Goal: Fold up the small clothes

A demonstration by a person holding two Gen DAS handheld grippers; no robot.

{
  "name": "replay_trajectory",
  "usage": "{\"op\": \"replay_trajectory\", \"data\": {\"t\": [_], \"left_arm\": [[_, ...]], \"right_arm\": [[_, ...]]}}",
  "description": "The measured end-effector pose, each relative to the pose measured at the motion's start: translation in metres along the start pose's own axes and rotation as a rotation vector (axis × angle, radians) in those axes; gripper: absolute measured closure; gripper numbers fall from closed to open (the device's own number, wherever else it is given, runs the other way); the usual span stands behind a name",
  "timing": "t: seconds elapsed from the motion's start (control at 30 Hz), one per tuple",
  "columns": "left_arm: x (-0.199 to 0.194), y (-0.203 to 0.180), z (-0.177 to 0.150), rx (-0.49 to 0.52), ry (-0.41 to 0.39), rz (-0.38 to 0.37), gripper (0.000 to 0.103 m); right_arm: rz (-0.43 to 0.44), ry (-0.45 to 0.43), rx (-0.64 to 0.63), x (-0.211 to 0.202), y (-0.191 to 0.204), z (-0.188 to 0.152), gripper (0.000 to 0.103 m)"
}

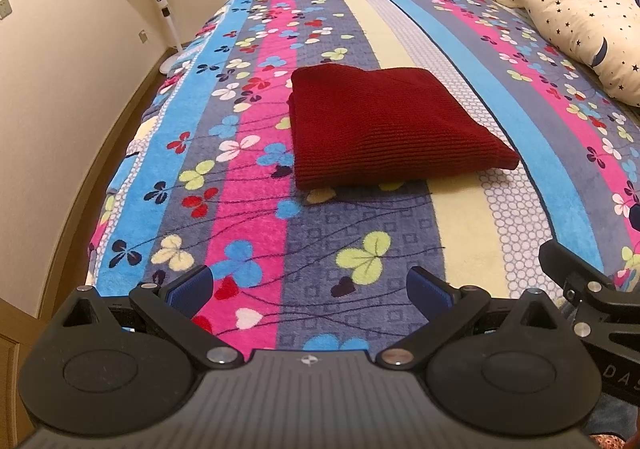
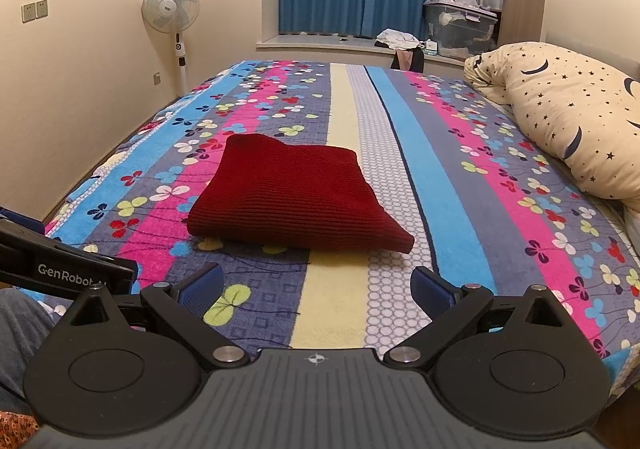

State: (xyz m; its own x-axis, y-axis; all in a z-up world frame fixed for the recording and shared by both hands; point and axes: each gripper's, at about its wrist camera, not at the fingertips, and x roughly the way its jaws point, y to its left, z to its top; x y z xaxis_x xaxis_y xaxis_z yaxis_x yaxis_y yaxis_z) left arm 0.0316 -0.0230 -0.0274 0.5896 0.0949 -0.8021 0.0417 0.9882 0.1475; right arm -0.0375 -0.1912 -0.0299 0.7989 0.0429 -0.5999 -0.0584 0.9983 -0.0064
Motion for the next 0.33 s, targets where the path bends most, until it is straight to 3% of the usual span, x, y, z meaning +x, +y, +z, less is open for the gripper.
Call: {"op": "replay_trajectory", "data": {"t": [0.33], "left_arm": [[0.0038, -0.0041, -0.0016, 0.022, 0.000, 0.012, 0.000]], "right_arm": [[0.011, 0.006, 0.006, 0.0027, 0.0051, 0.0012, 0.004]]}}
